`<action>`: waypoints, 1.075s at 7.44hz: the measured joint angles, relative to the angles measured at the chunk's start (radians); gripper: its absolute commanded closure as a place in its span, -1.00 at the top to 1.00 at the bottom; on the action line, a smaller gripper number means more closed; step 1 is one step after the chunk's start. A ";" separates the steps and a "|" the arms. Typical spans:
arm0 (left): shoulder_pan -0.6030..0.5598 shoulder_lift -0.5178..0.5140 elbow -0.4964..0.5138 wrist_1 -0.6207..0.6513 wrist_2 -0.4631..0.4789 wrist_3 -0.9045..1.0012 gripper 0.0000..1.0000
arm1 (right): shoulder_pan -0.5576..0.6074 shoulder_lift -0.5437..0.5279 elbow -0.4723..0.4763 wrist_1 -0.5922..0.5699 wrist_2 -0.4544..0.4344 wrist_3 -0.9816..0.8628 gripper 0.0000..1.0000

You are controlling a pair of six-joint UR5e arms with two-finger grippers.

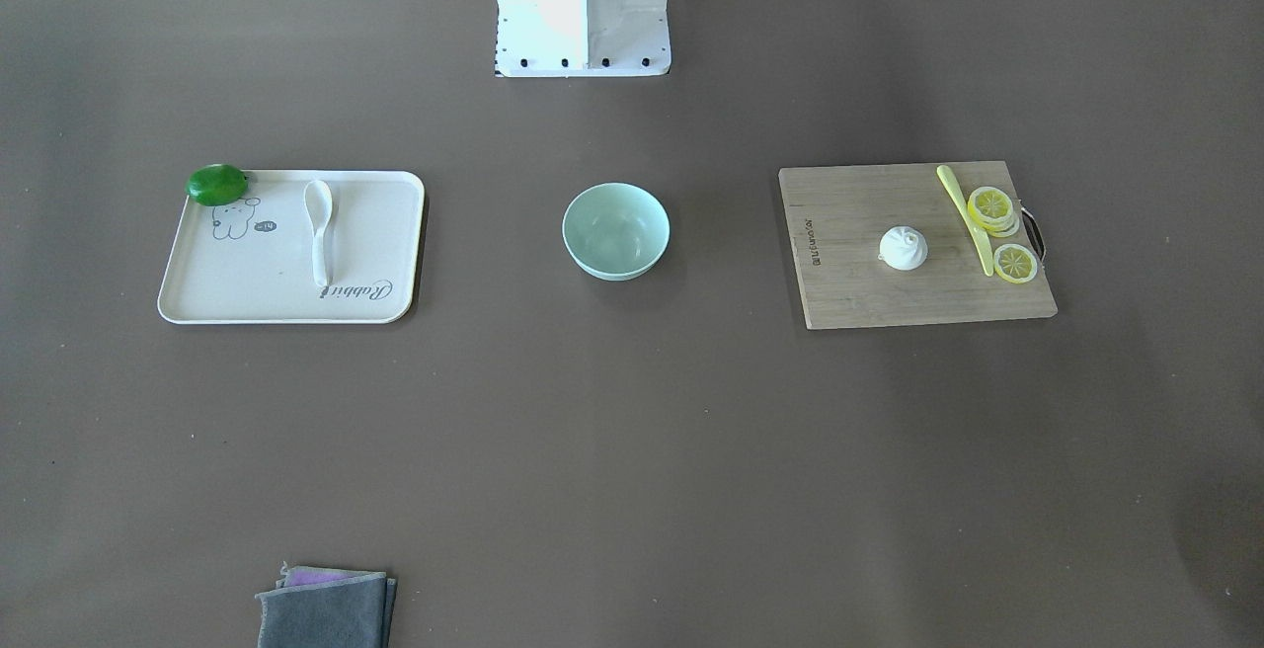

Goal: Put spoon and bun in bowl

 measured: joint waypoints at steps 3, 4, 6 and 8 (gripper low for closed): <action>0.000 0.001 -0.006 0.000 0.000 0.000 0.96 | -0.006 0.000 -0.001 0.000 0.002 0.000 1.00; 0.000 0.003 -0.014 0.000 0.000 0.000 0.96 | -0.007 0.000 -0.001 0.000 0.006 0.000 1.00; 0.001 0.000 -0.042 -0.004 0.000 0.000 0.96 | -0.008 0.002 0.001 0.007 0.039 0.001 1.00; 0.000 -0.010 -0.047 -0.067 0.003 -0.006 0.96 | -0.008 0.005 -0.005 0.108 0.084 0.003 1.00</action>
